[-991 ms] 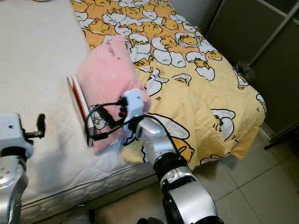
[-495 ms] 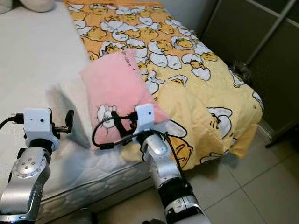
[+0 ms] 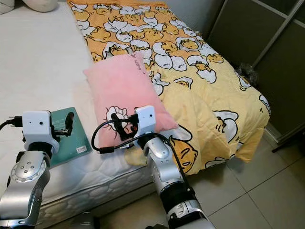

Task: Clean up the room

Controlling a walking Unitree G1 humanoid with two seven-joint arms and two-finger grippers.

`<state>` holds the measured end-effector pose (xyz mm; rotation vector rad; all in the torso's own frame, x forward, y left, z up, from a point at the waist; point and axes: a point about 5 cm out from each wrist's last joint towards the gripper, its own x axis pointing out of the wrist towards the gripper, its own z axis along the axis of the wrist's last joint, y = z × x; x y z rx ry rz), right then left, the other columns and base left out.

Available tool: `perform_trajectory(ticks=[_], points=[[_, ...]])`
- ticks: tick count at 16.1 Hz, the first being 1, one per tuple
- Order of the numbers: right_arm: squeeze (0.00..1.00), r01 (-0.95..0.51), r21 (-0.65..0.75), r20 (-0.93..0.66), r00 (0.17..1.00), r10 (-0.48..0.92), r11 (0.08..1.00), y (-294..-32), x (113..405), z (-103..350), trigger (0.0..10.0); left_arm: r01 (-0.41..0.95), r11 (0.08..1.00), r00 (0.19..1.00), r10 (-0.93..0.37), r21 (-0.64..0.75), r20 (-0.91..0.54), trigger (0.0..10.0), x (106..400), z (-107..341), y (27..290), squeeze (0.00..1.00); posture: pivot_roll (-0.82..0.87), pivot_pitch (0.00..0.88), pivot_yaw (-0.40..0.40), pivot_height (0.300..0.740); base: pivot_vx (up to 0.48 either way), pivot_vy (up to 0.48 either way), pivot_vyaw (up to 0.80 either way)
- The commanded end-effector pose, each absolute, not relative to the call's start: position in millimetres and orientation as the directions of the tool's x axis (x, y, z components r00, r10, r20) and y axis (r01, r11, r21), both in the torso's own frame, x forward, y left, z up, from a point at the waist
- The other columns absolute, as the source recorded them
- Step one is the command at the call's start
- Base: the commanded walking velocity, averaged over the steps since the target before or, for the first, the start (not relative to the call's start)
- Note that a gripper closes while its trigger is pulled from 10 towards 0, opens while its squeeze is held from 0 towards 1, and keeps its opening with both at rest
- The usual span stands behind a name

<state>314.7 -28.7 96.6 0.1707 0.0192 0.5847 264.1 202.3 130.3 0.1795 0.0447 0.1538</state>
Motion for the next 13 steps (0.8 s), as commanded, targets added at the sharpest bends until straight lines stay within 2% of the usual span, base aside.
perform_trajectory(ticks=[1,4,5,6,7,11,13], points=[[0.00,-0.540,0.155,0.034,0.840,0.542,0.827,-32,316,98,10.0,-0.132,0.974,0.990,0.140,0.184,-0.030,10.0,265,130,198,0.00,0.19,0.026,-0.117,0.732,0.000,0.000,0.00],[0.00,-0.540,0.155,0.034,0.840,0.542,0.827,-32,316,98,10.0,-0.132,0.974,0.990,0.140,0.184,-0.030,10.0,265,130,198,0.00,0.19,0.026,-0.117,0.732,0.000,0.000,0.00],[0.00,-0.242,0.079,0.051,0.970,0.238,0.967,-111,301,94,10.0,-0.113,0.979,0.992,0.121,0.170,-0.039,10.0,279,121,187,0.00,-0.02,0.000,-0.021,0.732,0.000,0.000,0.00],[0.00,0.062,-0.059,0.109,0.992,-0.055,0.996,-189,272,103,10.0,-0.100,0.982,0.993,0.109,0.161,-0.048,10.0,293,114,177,0.00,-0.02,0.000,-0.020,0.732,0.000,0.000,0.00],[0.00,0.104,-0.080,0.118,0.989,-0.094,0.991,-201,265,104,10.0,-0.096,0.982,0.993,0.105,0.160,-0.048,10.0,296,113,174,0.00,-0.02,0.000,-0.018,0.732,0.000,0.000,0.00],[0.00,0.130,-0.068,0.126,0.985,-0.121,0.989,-204,264,102,10.0,-0.076,0.978,0.996,0.085,0.193,-0.039,10.0,296,112,176,0.00,-0.04,0.000,-0.006,0.732,0.000,0.000,0.00],[0.00,0.163,-0.112,0.130,0.980,-0.148,0.980,-206,253,109,10.0,-0.174,0.967,0.983,0.182,0.185,-0.026,10.0,289,106,187,0.00,-0.05,0.000,0.009,0.732,0.000,0.000,0.00]])
